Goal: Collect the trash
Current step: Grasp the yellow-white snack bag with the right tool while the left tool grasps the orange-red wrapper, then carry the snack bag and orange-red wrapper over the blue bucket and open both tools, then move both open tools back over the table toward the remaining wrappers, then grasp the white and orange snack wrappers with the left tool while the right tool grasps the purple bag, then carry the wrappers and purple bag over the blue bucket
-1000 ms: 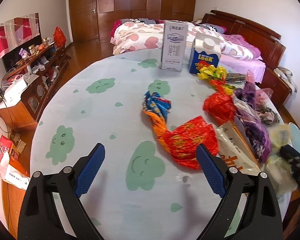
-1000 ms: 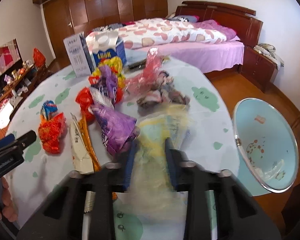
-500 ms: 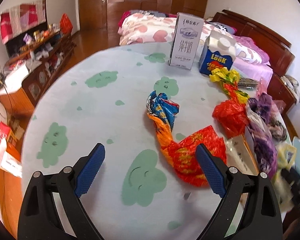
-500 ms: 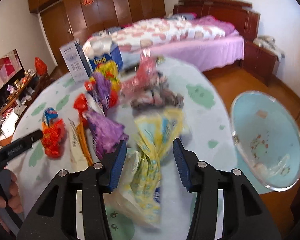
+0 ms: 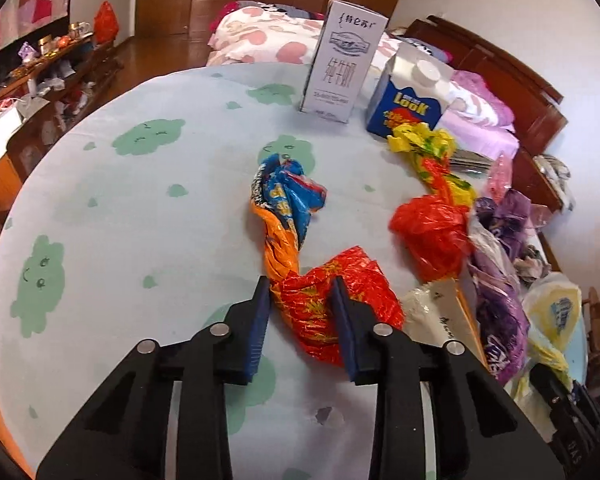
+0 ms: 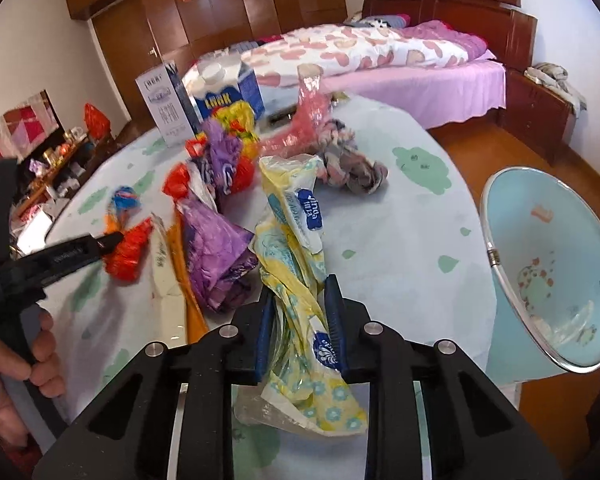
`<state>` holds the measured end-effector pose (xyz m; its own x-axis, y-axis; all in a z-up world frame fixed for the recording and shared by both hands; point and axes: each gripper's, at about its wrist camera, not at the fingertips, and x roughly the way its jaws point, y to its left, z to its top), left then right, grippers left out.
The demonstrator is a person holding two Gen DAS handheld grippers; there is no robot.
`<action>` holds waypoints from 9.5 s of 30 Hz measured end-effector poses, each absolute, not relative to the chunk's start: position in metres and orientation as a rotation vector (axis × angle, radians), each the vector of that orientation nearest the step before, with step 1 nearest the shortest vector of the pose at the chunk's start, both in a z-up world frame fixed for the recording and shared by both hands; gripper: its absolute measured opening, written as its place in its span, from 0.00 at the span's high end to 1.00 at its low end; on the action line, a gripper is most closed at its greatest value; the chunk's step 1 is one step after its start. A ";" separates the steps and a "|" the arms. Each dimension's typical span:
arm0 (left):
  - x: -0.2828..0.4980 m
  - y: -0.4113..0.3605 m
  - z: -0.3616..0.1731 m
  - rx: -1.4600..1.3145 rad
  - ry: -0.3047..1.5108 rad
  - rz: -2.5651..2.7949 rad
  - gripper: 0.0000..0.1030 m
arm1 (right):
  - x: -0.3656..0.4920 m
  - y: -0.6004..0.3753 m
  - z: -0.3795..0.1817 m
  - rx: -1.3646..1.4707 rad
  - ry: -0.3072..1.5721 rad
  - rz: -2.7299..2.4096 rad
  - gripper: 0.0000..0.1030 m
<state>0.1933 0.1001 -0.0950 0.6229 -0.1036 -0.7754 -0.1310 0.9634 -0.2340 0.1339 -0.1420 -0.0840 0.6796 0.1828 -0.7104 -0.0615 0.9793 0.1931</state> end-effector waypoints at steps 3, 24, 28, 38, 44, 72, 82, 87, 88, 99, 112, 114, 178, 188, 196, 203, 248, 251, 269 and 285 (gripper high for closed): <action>0.188 0.103 -0.089 -0.286 0.874 -0.001 0.77 | 0.125 -0.145 -0.072 0.166 0.758 0.128 0.75; 0.118 0.028 -0.005 -0.050 0.667 -0.147 0.77 | 0.087 -0.191 -0.028 0.172 0.609 0.011 0.75; 0.116 0.000 -0.006 -0.025 0.680 -0.206 0.77 | 0.080 -0.206 -0.025 0.180 0.597 -0.020 0.75; 0.109 -0.057 -0.001 0.039 0.672 -0.313 0.77 | 0.065 -0.249 -0.018 0.227 0.556 -0.099 0.75; 0.106 -0.090 0.002 0.076 0.664 -0.358 0.77 | 0.060 -0.270 -0.017 0.252 0.540 -0.142 0.75; 0.131 -0.216 -0.037 0.183 0.767 -0.494 0.77 | 0.073 -0.352 -0.058 0.341 0.630 -0.358 0.74; 0.140 -0.243 -0.061 0.200 0.841 -0.516 0.70 | 0.084 -0.380 -0.091 0.416 0.723 -0.344 0.69; 0.142 -0.237 -0.062 0.188 0.846 -0.496 0.52 | 0.084 -0.385 -0.094 0.467 0.720 -0.336 0.58; 0.143 -0.235 -0.061 0.185 0.841 -0.489 0.49 | 0.084 -0.384 -0.095 0.466 0.716 -0.337 0.57; 0.132 -0.201 -0.044 0.173 0.788 -0.409 0.30 | 0.075 -0.365 -0.072 0.453 0.629 -0.359 0.29; 0.126 -0.132 -0.036 0.132 0.766 -0.277 0.21 | 0.082 -0.312 -0.065 0.346 0.653 -0.302 0.24; 0.124 -0.123 -0.035 0.128 0.761 -0.261 0.20 | 0.082 -0.300 -0.063 0.317 0.645 -0.287 0.24; 0.130 0.077 -0.061 -0.068 0.790 -0.018 0.68 | 0.135 -0.135 -0.059 0.148 0.680 0.104 0.25; 0.139 0.108 -0.062 -0.105 0.785 0.025 0.68 | 0.191 -0.087 -0.078 0.083 0.799 0.168 0.31; 0.143 0.110 -0.068 -0.126 0.807 0.021 0.68 | 0.207 -0.075 -0.092 0.068 0.908 0.213 0.72; 0.139 0.105 -0.062 -0.123 0.786 0.021 0.68 | 0.184 -0.076 -0.083 0.072 0.843 0.233 0.79; 0.085 -0.029 -0.011 0.135 0.667 -0.167 0.68 | 0.074 -0.194 -0.025 0.136 0.610 0.037 0.79; 0.085 -0.036 -0.010 0.145 0.662 -0.177 0.68 | 0.071 -0.199 -0.025 0.135 0.608 0.032 0.79; 0.083 -0.083 0.000 0.178 0.642 -0.267 0.68 | 0.059 -0.240 -0.023 0.160 0.595 -0.052 0.79; 0.088 -0.130 -0.003 0.222 0.635 -0.338 0.68 | 0.057 -0.281 -0.023 0.215 0.586 -0.167 0.79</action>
<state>0.0881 -0.1298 -0.0026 0.7532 -0.2394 -0.6127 0.3740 0.9221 0.0995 0.0574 -0.2810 -0.0235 0.8207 -0.0951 -0.5634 0.2170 0.9641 0.1533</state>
